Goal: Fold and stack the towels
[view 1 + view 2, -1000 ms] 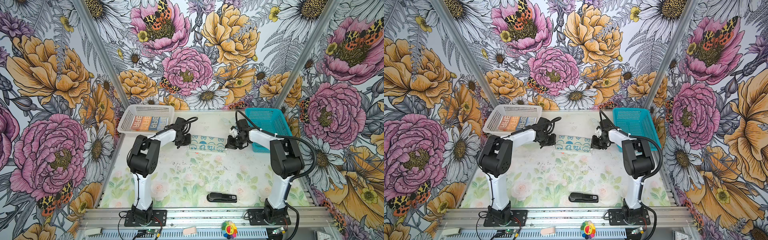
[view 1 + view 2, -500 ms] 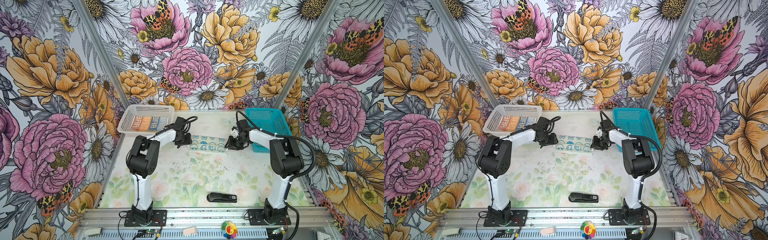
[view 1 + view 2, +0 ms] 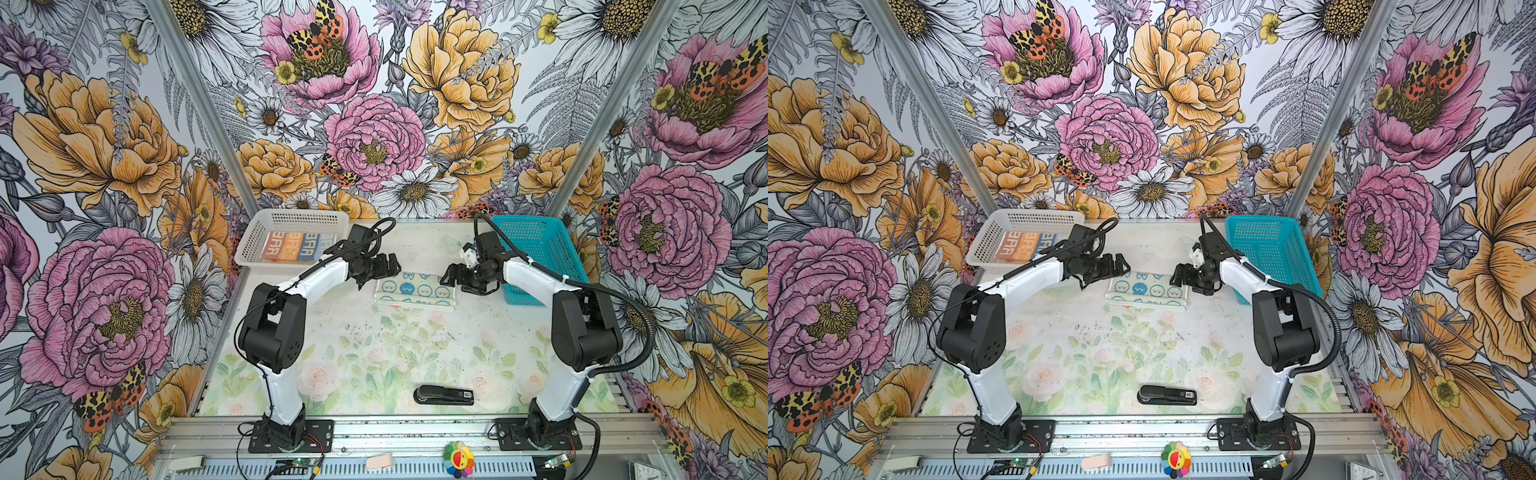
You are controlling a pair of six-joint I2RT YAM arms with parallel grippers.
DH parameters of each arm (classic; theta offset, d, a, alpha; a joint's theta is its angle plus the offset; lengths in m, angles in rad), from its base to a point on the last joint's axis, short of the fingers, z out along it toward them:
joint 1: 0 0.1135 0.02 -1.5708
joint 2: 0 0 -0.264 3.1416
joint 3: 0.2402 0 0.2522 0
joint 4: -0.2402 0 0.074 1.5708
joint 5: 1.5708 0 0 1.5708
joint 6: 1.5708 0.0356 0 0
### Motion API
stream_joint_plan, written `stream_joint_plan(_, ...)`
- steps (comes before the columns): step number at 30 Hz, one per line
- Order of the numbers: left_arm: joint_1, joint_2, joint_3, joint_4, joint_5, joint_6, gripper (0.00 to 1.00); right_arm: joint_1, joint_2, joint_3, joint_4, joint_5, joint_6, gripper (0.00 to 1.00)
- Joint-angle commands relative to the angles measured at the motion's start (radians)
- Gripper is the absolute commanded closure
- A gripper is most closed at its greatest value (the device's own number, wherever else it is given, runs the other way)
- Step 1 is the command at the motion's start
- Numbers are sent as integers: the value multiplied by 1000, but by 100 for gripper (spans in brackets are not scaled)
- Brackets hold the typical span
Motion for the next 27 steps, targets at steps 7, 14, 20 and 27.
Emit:
stream_joint_plan(7, -27, 36, -108, 152, 92, -116, 1, 59, -13, -49, 111, -88, 85, 1)
stream_joint_plan(14, -33, 36, -169, 171, 86, -116, 1, 69, 22, -128, 182, -113, 116, 1)
stream_joint_plan(20, -36, 23, -258, 202, 86, -123, 1, 77, 1, -231, 222, -103, 120, 1)
stream_joint_plan(27, -36, 29, -299, 224, 83, -122, 1, 76, 8, -251, 229, -95, 114, 1)
